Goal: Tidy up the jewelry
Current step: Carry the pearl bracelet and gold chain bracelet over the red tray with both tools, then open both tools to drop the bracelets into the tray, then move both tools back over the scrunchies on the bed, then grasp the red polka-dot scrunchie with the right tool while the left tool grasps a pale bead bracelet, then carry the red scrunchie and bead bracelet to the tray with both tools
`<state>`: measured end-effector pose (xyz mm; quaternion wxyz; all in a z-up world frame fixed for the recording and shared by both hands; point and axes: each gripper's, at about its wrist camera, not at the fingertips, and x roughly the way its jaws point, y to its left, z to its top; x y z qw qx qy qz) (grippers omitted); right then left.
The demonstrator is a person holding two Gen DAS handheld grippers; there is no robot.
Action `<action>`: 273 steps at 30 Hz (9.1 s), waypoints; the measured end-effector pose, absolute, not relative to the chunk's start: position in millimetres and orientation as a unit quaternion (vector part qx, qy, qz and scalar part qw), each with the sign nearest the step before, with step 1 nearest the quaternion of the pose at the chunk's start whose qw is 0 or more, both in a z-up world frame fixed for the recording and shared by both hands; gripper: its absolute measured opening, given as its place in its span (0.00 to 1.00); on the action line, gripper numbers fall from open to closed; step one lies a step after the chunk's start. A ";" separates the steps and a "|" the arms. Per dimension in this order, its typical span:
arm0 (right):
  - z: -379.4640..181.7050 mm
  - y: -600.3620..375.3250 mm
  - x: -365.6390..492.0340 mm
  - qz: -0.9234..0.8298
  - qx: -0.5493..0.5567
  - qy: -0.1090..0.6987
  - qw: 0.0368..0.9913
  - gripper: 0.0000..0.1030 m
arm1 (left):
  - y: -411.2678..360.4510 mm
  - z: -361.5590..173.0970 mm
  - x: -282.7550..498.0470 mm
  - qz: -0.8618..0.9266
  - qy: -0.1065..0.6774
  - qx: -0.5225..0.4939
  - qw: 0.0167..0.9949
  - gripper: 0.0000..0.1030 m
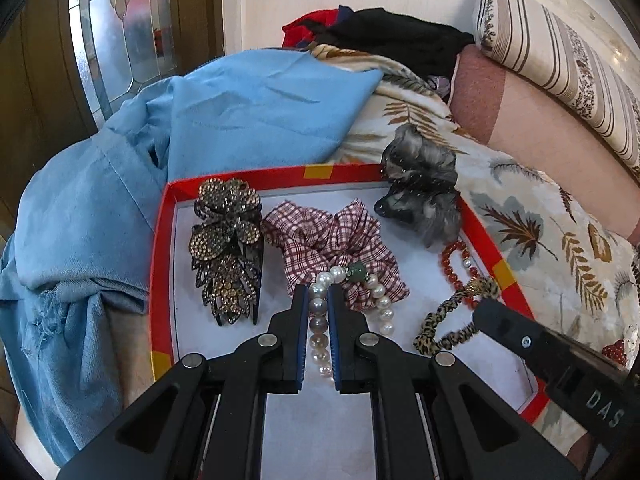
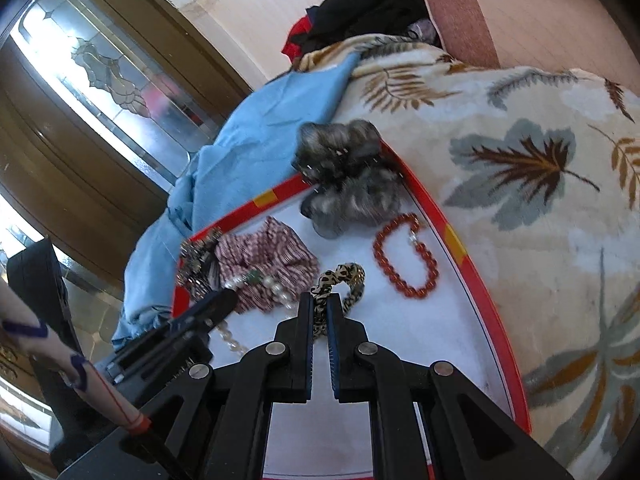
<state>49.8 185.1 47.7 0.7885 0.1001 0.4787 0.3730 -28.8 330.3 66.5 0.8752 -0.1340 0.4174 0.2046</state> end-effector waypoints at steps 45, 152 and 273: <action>66.4 150.3 25.2 0.333 0.096 0.481 0.806 0.31 | 331.7 99.2 -46.8 0.220 0.336 -0.150 0.903 0.39; 4.7 -166.9 59.0 0.168 0.218 0.482 0.832 0.47 | 31.5 53.3 -1.2 -0.043 0.395 -0.004 0.918 0.05; 27.3 156.5 -4.7 0.319 0.054 0.486 0.812 0.15 | 341.9 46.3 -78.1 0.279 0.397 -0.148 0.862 0.05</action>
